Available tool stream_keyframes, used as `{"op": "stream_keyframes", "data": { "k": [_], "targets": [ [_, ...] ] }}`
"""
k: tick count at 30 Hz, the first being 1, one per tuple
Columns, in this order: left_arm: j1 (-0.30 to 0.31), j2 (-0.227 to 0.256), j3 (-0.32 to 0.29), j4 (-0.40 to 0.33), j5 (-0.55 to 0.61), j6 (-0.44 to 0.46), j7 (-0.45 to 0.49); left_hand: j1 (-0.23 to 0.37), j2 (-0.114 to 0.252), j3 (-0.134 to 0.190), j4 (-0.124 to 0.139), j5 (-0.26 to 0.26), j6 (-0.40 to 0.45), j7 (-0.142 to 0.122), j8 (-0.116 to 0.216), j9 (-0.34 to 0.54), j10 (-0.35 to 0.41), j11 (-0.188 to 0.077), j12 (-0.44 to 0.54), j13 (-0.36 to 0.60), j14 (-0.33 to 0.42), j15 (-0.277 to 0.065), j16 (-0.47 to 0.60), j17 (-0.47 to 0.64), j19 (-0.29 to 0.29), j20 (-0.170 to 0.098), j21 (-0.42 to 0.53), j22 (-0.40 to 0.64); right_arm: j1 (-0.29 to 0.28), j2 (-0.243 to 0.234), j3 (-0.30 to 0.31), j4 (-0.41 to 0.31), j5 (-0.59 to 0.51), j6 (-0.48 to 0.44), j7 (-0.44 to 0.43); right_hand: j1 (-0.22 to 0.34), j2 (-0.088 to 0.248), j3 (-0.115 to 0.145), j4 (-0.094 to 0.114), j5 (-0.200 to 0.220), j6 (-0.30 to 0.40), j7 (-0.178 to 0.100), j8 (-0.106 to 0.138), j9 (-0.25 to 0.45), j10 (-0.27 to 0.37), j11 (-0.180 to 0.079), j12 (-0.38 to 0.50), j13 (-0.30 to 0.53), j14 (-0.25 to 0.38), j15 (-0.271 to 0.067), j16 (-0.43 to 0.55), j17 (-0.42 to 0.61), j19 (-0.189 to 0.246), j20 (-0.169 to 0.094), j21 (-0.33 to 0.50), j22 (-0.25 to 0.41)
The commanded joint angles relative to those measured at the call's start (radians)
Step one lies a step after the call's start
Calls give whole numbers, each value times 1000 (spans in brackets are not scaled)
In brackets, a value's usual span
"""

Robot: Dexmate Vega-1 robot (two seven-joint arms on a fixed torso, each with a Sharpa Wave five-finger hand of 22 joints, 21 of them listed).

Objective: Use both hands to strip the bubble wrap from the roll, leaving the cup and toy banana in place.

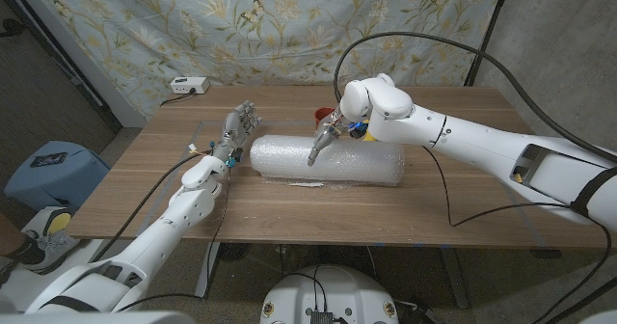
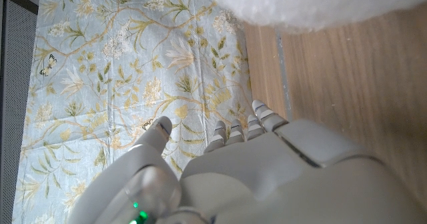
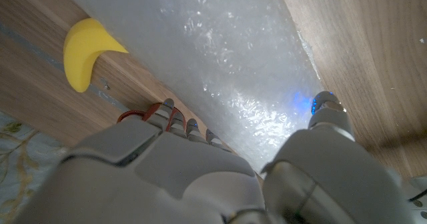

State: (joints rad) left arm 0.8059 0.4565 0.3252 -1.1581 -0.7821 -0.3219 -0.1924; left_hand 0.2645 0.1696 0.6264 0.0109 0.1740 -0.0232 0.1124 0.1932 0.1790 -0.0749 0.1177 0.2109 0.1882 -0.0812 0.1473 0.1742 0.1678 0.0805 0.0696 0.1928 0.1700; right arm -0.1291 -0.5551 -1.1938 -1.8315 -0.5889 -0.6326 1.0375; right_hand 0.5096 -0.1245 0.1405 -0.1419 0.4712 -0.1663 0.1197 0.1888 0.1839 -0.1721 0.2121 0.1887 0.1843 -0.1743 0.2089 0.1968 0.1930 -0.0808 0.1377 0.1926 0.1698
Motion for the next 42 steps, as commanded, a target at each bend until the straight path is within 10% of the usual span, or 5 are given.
{"op": "stream_keyframes", "data": {
  "k": [1, 25, 42],
  "targets": [
    [-11, -8, 3, 14, 0, 0, -3, -1, -1, 7, -2, 7, 8, 0, 1, 4, 6, 8, 4, 4, 6, 2, 5, 1, 11, -1, 8, 5, -6, 5, -9, 18, -2, 1, -22, 13, 0, -9, -2, 8, -272, 68, 1, 2, -210, 7, 6, 2, -146, 2, 5, 3, 9, 5, 4, 2],
    [-15, -13, 4, 12, -6, 11, -7, -4, -1, 9, 0, 6, 23, 5, 3, 5, 14, 7, 6, 4, 9, 2, 5, 2, 14, 2, 8, 6, -7, 20, -38, 55, -24, 10, -9, 34, 10, -26, 5, 17, -297, 57, -3, 3, -193, 7, 15, 11, -113, 2, 14, 6, 32, 14, 8, 3],
    [-6, -15, 2, -7, -16, 22, -1, -6, -2, 11, 2, 6, 26, 0, 2, 5, 23, 10, 8, 5, 12, 3, 6, 3, 15, 6, 7, 6, -40, 4, -40, 14, -86, 25, -41, 130, 47, -107, 18, 36, -115, 86, 50, 25, 12, 2, 125, 122, 139, -82, 121, 74, 189, -25, 27, 9]
  ]
}}
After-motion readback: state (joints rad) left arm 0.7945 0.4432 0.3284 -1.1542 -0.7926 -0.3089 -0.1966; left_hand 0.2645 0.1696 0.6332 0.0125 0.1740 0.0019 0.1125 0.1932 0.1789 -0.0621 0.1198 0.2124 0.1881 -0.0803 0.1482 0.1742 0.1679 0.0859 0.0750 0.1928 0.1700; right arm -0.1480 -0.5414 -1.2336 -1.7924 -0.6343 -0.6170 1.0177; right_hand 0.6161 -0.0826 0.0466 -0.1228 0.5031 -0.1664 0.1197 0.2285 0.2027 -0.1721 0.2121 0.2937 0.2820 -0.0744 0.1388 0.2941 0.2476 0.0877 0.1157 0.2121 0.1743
